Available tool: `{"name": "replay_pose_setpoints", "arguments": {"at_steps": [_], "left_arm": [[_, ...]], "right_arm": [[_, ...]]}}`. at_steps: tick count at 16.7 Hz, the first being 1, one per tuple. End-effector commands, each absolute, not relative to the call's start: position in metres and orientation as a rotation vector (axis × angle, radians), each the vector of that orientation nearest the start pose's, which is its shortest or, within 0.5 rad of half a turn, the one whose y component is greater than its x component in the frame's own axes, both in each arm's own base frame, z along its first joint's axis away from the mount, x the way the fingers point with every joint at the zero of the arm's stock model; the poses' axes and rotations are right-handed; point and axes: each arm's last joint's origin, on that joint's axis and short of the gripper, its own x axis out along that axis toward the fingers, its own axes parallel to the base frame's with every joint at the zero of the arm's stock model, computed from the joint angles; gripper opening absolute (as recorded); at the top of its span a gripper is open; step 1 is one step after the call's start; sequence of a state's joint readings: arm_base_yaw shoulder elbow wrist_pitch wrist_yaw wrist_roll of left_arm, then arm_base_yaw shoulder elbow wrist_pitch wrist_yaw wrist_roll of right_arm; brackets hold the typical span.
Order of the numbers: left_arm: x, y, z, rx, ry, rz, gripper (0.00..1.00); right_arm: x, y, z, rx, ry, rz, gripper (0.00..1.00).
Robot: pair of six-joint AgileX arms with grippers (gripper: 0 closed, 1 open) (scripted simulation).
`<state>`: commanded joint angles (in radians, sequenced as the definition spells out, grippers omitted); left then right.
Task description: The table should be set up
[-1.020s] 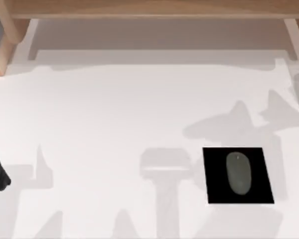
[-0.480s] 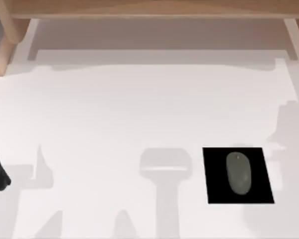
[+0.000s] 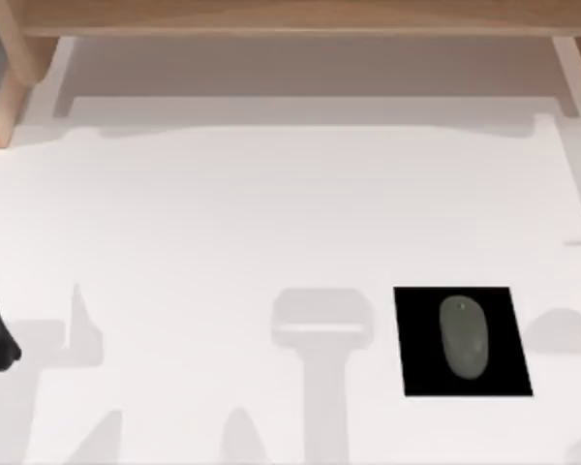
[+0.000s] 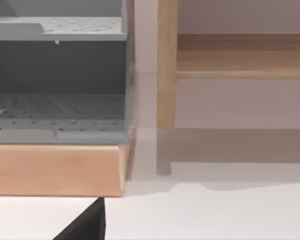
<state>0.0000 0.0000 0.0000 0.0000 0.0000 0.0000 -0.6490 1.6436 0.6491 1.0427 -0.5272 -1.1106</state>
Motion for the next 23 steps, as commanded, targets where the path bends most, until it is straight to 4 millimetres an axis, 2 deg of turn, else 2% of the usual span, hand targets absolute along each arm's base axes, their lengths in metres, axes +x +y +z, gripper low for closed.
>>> {"name": "replay_pose_setpoints", "arguments": {"at_steps": [4, 10, 18, 23], "left_arm": [[0.106, -0.001, 0.16, 0.0, 0.0, 0.0, 1.0], [0.106, -0.001, 0.16, 0.0, 0.0, 0.0, 1.0], [0.106, -0.001, 0.16, 0.0, 0.0, 0.0, 1.0], [0.106, -0.001, 0.16, 0.0, 0.0, 0.0, 1.0]], "right_arm": [[0.253, -0.191, 0.176, -1.285, 0.038, -0.166, 1.0], [0.237, -0.193, 0.147, -1.475, 0.044, -0.192, 1.0], [0.227, -0.164, 0.092, -1.568, 0.084, -0.095, 1.0], [0.226, -0.162, 0.089, -1.569, 0.086, -0.086, 1.0]]}}
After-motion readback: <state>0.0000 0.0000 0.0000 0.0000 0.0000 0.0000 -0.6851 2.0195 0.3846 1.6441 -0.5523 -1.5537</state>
